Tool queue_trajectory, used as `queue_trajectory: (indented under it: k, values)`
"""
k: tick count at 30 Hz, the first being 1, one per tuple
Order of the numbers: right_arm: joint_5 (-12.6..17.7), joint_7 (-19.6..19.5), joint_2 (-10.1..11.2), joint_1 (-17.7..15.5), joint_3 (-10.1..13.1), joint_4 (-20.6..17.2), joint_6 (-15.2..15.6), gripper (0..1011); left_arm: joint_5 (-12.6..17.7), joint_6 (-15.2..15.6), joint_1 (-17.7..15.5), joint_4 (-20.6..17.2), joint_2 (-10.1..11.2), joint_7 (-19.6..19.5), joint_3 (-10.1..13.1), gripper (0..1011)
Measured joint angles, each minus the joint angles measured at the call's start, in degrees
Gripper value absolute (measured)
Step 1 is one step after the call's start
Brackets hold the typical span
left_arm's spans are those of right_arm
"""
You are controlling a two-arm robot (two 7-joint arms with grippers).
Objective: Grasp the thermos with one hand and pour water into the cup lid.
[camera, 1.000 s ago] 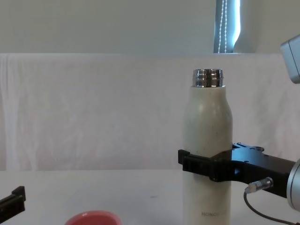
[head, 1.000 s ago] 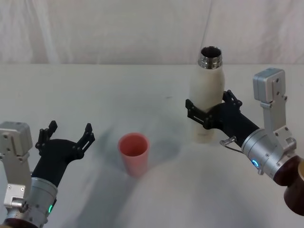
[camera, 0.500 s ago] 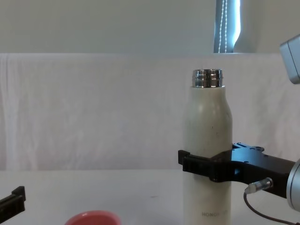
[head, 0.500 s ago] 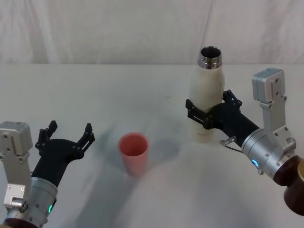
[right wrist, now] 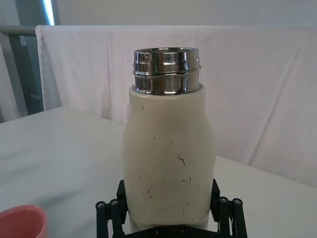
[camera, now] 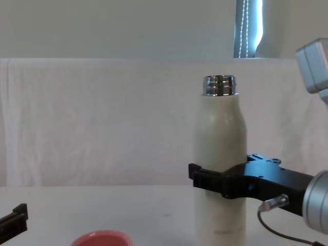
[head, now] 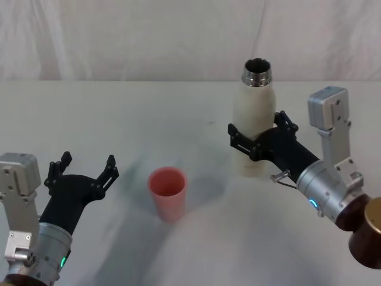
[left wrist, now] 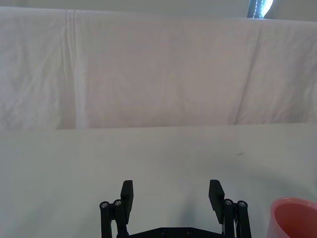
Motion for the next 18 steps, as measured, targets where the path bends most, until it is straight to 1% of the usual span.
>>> queue_trajectory:
  k: [4, 9, 10, 18]
  values:
    - [-0.16, -0.48, -0.26, 1.00, -0.90, 1.31, -0.78, 959, 0.00, 0.00, 0.00, 0.00, 0.00, 0.00, 0.00, 1001]
    - [-1.09, -1.49, -1.09, 2.44, -2.06, 3.64, -1.94, 959, 0.00, 0.00, 0.00, 0.00, 0.00, 0.00, 0.00, 1001]
    - [-1.09, -1.49, -1.09, 2.44, -2.06, 3.64, -1.94, 959, 0.00, 0.00, 0.00, 0.00, 0.00, 0.00, 0.00, 1001]
    - [-0.67, -1.96, -2.34, 3.65, -2.26, 7.07, -3.17, 959, 0.00, 0.00, 0.00, 0.00, 0.00, 0.00, 0.00, 1001]
